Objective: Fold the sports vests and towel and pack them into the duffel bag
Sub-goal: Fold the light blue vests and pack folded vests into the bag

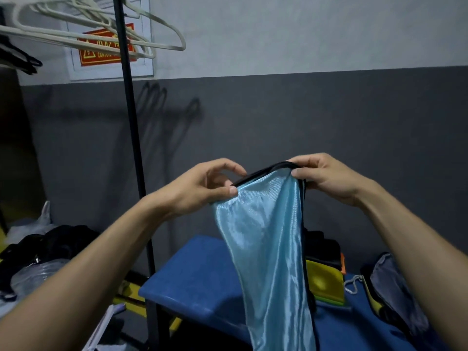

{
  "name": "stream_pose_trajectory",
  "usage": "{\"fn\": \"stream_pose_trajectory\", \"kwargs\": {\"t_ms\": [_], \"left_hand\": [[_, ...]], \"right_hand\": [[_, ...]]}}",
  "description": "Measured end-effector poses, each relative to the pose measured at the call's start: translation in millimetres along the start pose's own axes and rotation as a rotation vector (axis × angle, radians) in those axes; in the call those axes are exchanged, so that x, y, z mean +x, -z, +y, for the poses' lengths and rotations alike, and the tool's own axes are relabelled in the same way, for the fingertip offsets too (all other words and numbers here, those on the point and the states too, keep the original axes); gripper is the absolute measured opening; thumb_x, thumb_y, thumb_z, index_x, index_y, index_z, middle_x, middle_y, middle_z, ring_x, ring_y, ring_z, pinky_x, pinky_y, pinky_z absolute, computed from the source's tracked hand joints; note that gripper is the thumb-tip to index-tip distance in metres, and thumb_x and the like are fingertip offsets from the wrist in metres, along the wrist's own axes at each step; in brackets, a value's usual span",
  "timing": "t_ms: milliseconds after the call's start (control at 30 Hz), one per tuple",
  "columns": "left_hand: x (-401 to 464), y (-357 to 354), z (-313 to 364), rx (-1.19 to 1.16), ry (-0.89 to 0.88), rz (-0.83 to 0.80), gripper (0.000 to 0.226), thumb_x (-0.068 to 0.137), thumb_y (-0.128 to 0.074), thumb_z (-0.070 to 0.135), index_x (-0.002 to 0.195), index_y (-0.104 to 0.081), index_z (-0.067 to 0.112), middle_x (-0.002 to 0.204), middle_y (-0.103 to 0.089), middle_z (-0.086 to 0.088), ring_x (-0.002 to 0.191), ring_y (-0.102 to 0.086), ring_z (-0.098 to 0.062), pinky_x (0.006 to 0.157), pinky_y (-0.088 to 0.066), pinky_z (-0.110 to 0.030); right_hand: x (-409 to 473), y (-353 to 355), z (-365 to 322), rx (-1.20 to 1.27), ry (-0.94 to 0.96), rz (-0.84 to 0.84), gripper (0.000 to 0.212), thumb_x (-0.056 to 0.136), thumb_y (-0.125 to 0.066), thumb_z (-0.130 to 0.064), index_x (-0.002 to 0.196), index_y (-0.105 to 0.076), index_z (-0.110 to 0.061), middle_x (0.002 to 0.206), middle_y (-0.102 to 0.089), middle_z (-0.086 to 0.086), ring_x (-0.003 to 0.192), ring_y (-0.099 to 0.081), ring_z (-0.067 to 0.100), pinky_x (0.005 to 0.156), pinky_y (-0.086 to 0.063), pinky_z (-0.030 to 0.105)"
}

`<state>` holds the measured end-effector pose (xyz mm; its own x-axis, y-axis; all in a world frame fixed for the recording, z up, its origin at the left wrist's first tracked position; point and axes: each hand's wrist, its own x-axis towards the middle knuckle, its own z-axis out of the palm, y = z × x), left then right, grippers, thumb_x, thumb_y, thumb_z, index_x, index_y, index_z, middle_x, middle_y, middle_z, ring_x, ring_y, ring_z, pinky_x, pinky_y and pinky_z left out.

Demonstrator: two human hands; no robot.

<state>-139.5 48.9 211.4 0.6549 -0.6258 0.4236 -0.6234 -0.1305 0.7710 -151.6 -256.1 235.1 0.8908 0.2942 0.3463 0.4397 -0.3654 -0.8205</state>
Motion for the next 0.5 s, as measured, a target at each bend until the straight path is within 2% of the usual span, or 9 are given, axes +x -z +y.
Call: {"fn": "stream_pose_trajectory", "kwargs": {"t_ms": [67,133,233,333,433,500], "left_hand": [[-1,-2,0,0.028,-0.019,0.008,0.019,0.101,-0.061,0.011,0.12,-0.059,0.012,0.073,-0.046,-0.007,0.066,-0.036,-0.014,0.06,-0.035,-0.02],[0,-2,0,0.103,-0.004,0.021,0.008,0.104,-0.057,0.009,0.109,-0.061,0.013,0.074,-0.044,-0.008,0.066,-0.034,-0.014,0.059,-0.034,-0.022],[4,-5,-5,0.21,0.048,0.052,0.018,0.102,-0.055,0.006,0.1,-0.069,0.017,0.081,-0.061,-0.005,0.073,-0.047,-0.012,0.065,-0.038,-0.027],[5,-13,-8,0.145,0.117,0.041,0.026,0.102,-0.053,0.004,0.106,-0.074,0.018,0.098,-0.075,-0.005,0.086,-0.062,-0.013,0.079,-0.047,-0.031],[9,-21,-5,0.066,0.18,0.0,0.034,0.103,-0.044,0.005,0.113,-0.074,0.019,0.11,-0.076,-0.006,0.092,-0.065,-0.016,0.085,-0.048,-0.034],[13,-26,-2,0.049,0.229,-0.056,0.037,0.102,-0.039,0.014,0.114,-0.073,0.024,0.114,-0.074,-0.005,0.096,-0.064,-0.019,0.089,-0.047,-0.036]], "right_hand": [[0,-1,0,-0.024,0.033,0.023,0.029,0.102,-0.052,0.001,0.116,-0.073,-0.013,0.104,-0.075,0.005,0.093,-0.067,0.014,0.087,-0.055,0.033],[-2,-3,-1,-0.043,0.064,0.033,0.031,0.102,-0.051,0.002,0.115,-0.073,-0.014,0.104,-0.076,0.003,0.093,-0.068,0.011,0.084,-0.057,0.029],[-5,-8,-8,-0.045,0.094,0.031,0.032,0.102,-0.05,0.003,0.118,-0.073,-0.014,0.109,-0.076,0.003,0.097,-0.069,0.009,0.085,-0.057,0.026],[-5,-14,-17,-0.077,0.104,0.039,0.032,0.102,-0.051,0.002,0.121,-0.072,-0.011,0.115,-0.076,0.007,0.1,-0.069,0.01,0.086,-0.056,0.025],[-3,-20,-25,-0.122,0.114,0.024,0.032,0.101,-0.052,0.002,0.12,-0.073,-0.012,0.113,-0.076,0.007,0.101,-0.069,0.012,0.087,-0.056,0.026],[-1,-24,-29,-0.125,0.116,0.018,0.031,0.1,-0.053,0.003,0.119,-0.074,-0.011,0.111,-0.076,0.006,0.097,-0.068,0.01,0.084,-0.056,0.024]]}}
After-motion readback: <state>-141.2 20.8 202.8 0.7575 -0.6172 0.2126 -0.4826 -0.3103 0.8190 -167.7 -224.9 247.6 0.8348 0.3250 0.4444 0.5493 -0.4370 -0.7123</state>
